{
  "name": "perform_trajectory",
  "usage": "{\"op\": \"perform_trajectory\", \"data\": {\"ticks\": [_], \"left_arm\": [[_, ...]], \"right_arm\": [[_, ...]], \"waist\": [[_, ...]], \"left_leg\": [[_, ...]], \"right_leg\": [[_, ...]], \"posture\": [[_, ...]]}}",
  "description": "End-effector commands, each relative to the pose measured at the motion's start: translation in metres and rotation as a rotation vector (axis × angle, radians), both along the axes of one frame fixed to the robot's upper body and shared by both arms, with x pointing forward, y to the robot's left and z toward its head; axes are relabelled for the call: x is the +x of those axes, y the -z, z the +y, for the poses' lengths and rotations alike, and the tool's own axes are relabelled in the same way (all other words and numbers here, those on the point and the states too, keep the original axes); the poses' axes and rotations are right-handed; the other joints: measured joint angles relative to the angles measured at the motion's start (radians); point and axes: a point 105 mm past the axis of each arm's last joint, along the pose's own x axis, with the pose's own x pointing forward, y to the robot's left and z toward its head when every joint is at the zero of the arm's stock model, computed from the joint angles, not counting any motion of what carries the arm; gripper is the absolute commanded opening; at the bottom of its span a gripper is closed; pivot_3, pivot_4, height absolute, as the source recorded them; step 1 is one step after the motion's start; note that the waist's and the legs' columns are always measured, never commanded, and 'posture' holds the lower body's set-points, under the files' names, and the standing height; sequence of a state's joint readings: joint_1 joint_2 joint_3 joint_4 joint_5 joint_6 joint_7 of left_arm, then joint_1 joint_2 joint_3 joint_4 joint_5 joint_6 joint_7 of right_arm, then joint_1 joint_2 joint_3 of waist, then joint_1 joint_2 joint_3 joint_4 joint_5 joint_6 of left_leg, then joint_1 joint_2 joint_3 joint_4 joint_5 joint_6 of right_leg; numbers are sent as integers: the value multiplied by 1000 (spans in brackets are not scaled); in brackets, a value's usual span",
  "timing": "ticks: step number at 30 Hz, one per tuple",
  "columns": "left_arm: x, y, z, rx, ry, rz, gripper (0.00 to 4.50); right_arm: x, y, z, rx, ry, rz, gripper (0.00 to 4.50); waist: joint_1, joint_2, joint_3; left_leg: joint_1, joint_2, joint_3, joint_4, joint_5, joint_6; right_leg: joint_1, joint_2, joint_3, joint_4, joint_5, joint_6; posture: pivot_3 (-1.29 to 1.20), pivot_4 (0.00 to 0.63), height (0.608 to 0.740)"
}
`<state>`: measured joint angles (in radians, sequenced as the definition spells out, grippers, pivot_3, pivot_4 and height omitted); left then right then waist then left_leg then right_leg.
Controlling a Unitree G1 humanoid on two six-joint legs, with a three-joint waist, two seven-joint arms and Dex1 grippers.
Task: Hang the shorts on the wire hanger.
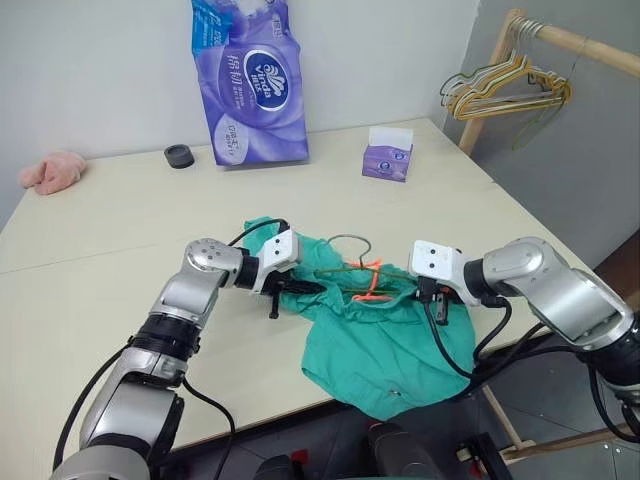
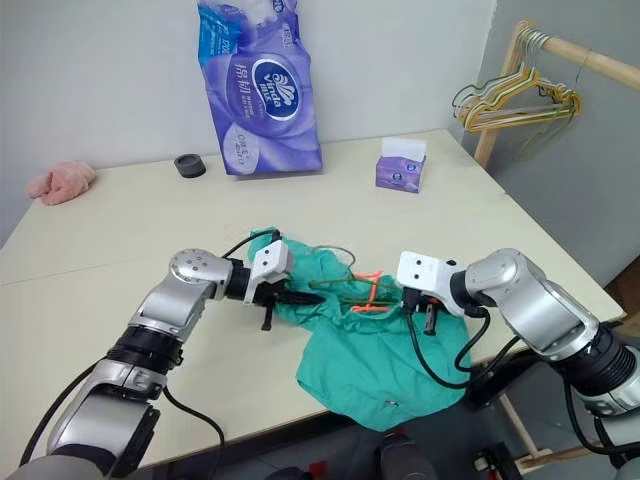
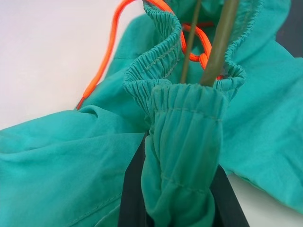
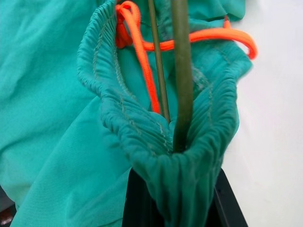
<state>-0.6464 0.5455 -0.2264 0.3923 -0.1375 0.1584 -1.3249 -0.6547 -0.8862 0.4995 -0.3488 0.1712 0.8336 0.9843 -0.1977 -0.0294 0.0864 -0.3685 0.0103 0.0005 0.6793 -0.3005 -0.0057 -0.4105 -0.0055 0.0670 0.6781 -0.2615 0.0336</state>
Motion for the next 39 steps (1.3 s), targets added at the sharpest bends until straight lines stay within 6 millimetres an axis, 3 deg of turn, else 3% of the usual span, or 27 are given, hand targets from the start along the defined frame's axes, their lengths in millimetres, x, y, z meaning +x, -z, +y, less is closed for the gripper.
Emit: {"op": "perform_trajectory", "data": {"ticks": [1, 14, 24, 29, 33, 39], "left_arm": [[5, -25, 0, -79, -15, -52, 608], [26, -35, 30, -29, -91, -119, 4346], [34, -55, 29, -138, -119, -101, 4346], [21, -60, 26, -158, -60, 20, 4431], [0, -58, 24, -99, 65, 58, 4431], [2, -59, 28, -51, 79, -10, 4431]], "right_arm": [[0, -9, 4, 9, -32, -30, 0], [-5, -28, -15, -19, -45, -68, 0], [-13, -33, -27, -1, -15, -37, 0], [-11, -33, -25, 29, 5, -34, 0], [-11, -32, -25, 30, 4, -34, 0], [-8, -32, -29, 14, 8, -49, 0]], "waist": [[0, 0, 0], [0, 0, 0], [-1, 0, 0], [-3, 0, 0], [-7, 0, 0], [-6, 0, 0]], "left_leg": [[0, 0, 0, 0, 0, 0], [0, 0, 0, 0, 0, 0], [0, 0, 0, 0, 0, 0], [0, -1, 0, 0, 0, 0], [0, 0, -1, 0, 0, 0], [0, -1, -1, 0, 0, 0]], "right_leg": [[0, 0, 0, 0, 0, 0], [0, 0, -1, 0, 0, 0], [0, -1, -1, 0, 0, 0], [0, -1, -1, 0, 0, 0], [0, 0, -1, 1, 0, 0], [0, 0, -1, 1, 0, 0]], "posture": [[-217, 49, 740], [-223, 36, 740], [-227, 36, 740], [-227, 39, 740], [-223, 42, 740], [-222, 43, 740]]}}
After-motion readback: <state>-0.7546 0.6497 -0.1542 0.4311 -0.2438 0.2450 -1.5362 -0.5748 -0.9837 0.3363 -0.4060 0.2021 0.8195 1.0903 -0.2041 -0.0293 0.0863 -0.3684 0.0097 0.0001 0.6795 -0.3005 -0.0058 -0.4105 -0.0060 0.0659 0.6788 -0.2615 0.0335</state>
